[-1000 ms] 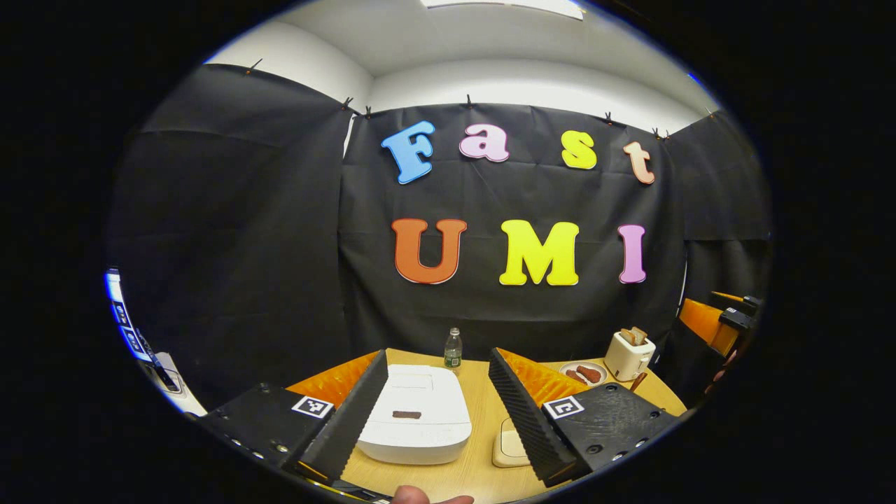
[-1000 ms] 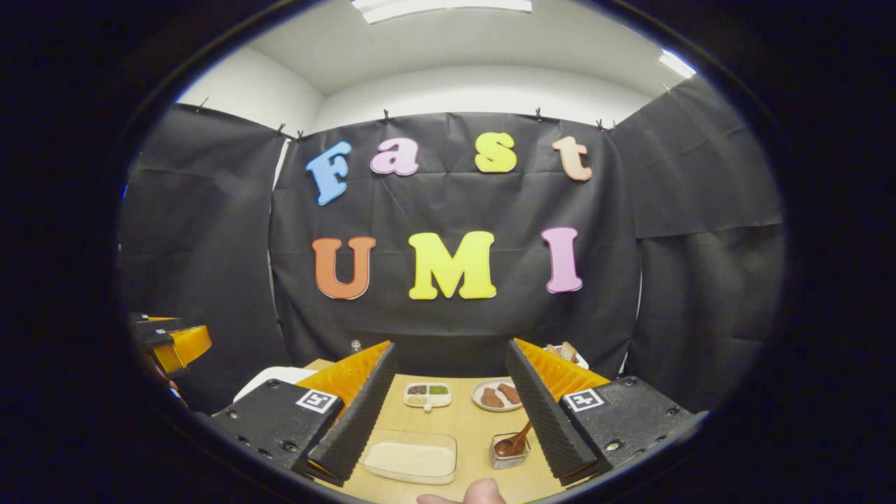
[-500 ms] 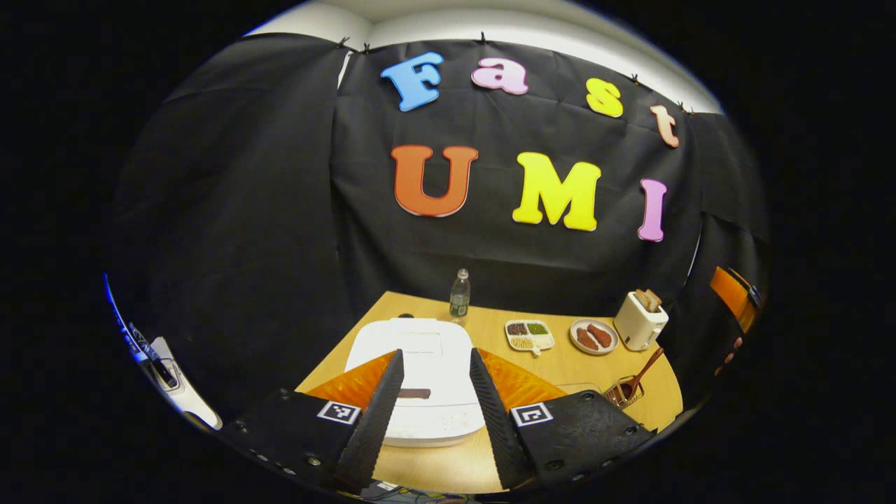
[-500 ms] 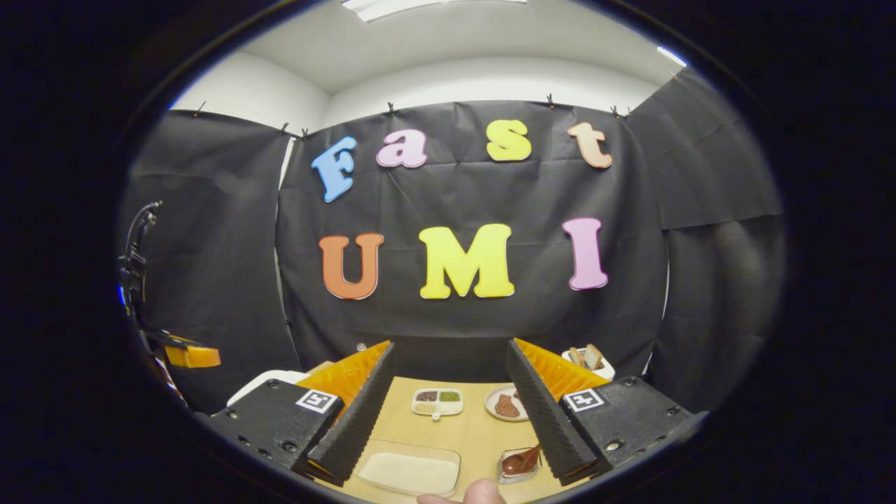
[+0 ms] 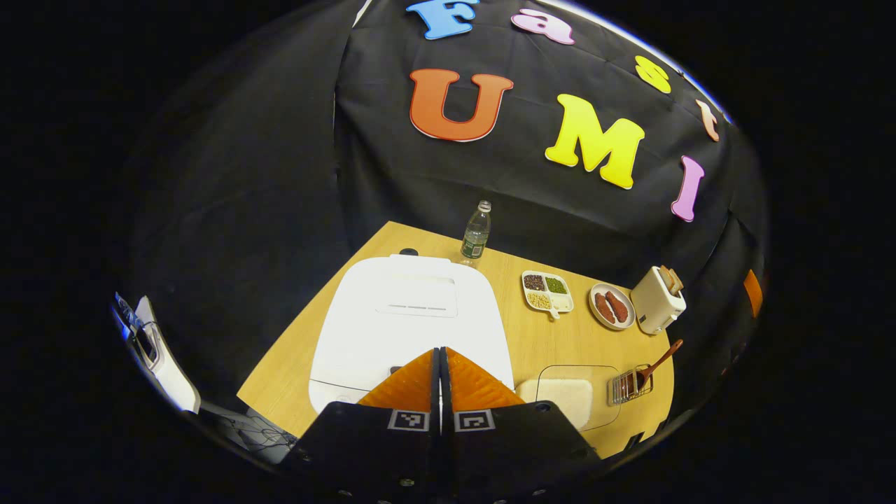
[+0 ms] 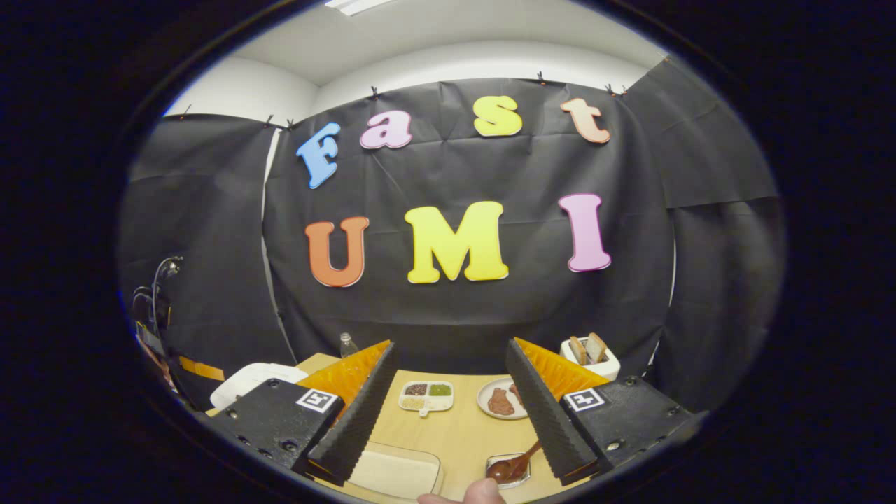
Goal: Close the left gripper, press the button to open the rice cooker; take a wooden spoon from the chopstick holder with the right hand, scoop a spoonful of rice and pour it into the rice cooker, then put the wooden spoon back into the chopstick holder.
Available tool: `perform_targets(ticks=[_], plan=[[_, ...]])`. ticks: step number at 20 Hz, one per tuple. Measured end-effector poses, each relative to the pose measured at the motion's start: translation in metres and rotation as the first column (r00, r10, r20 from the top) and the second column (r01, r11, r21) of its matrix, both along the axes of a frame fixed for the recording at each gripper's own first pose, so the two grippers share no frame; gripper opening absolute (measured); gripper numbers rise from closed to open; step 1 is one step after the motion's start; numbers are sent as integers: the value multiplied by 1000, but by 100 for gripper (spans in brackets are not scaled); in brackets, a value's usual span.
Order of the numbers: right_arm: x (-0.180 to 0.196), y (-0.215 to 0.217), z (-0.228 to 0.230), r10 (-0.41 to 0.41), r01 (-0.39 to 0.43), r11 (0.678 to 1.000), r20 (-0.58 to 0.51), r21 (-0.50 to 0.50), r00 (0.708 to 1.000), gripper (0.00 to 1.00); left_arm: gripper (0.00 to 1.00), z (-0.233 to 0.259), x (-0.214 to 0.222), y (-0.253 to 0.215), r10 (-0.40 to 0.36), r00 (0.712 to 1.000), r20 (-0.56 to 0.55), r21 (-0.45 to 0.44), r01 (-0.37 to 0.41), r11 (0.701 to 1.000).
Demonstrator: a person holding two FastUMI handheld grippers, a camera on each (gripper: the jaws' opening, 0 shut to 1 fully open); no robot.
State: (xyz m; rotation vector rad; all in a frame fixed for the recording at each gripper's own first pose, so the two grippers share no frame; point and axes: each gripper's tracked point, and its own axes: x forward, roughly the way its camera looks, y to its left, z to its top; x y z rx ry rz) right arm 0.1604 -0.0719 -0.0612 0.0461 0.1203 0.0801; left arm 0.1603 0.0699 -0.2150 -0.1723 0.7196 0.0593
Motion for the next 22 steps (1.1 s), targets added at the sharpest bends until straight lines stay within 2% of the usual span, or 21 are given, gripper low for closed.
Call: perform_targets(ticks=[8,14,16,17,22], plan=[[-10,-14,-25,-58,57,998,-74,-11,996,100,0,-61,10,28,19,996,-89,13,-18,1000],[-18,-9,-28,-70,68,997,-95,-26,993,100,0,-73,3,27,14,992,-122,-19,-17,1000],[-19,-5,-26,-71,69,997,-90,-26,993,100,0,-81,-1,28,64,988,-142,-60,-73,995],[-20,-4,-28,-72,70,997,-91,-25,993,99,0,-79,0,29,65,988,-139,-72,-76,994],[-27,8,-22,-64,63,998,-88,-22,994,100,0,-79,0,28,27,992,-121,-38,-31,999]])
